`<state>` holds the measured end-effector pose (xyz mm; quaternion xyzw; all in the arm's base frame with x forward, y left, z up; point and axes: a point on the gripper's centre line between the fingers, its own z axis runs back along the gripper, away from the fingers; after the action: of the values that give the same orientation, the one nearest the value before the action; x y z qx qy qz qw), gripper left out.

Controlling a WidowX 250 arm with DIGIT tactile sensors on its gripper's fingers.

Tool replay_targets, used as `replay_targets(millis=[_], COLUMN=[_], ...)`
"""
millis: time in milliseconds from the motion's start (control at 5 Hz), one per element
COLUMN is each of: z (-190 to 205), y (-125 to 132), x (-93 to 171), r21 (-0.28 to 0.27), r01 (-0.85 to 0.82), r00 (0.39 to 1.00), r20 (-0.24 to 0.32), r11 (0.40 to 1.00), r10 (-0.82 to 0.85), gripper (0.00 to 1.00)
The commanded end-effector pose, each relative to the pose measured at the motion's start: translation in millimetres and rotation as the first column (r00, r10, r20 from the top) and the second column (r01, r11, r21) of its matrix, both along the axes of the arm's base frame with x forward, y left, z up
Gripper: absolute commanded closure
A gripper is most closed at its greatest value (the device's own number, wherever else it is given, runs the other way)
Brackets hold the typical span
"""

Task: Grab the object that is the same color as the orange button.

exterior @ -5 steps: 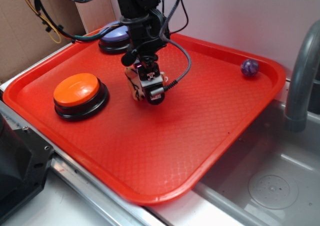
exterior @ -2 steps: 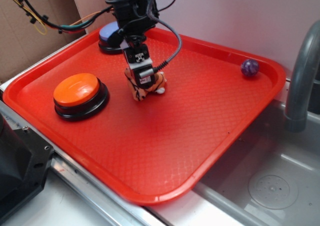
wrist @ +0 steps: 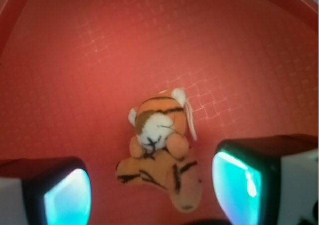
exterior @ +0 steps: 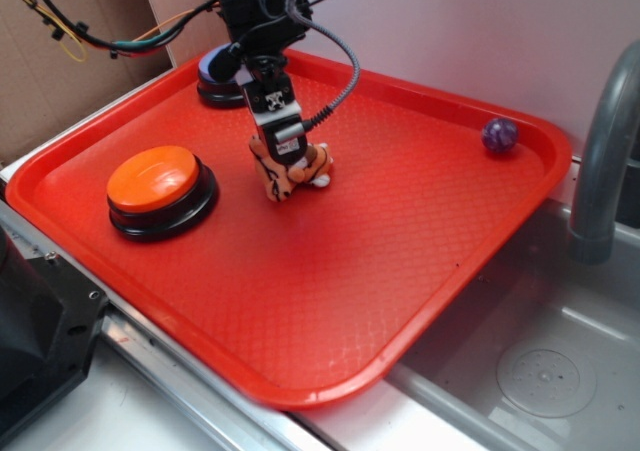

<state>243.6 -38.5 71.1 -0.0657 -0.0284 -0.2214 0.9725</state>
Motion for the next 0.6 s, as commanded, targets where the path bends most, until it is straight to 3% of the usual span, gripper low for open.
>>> replay_targets(millis=[0, 400], z=[7.9, 6.5], y=[-3.8, -4.6], x=[6.3, 6.7], r21=[0.007, 0.012], r01=[0.002, 0.003], r00=[0.999, 0.999], r20=[0.047, 0.051], r11=[1.0, 1.0], r10=[-0.003, -0.003], gripper=[0.0, 0.0])
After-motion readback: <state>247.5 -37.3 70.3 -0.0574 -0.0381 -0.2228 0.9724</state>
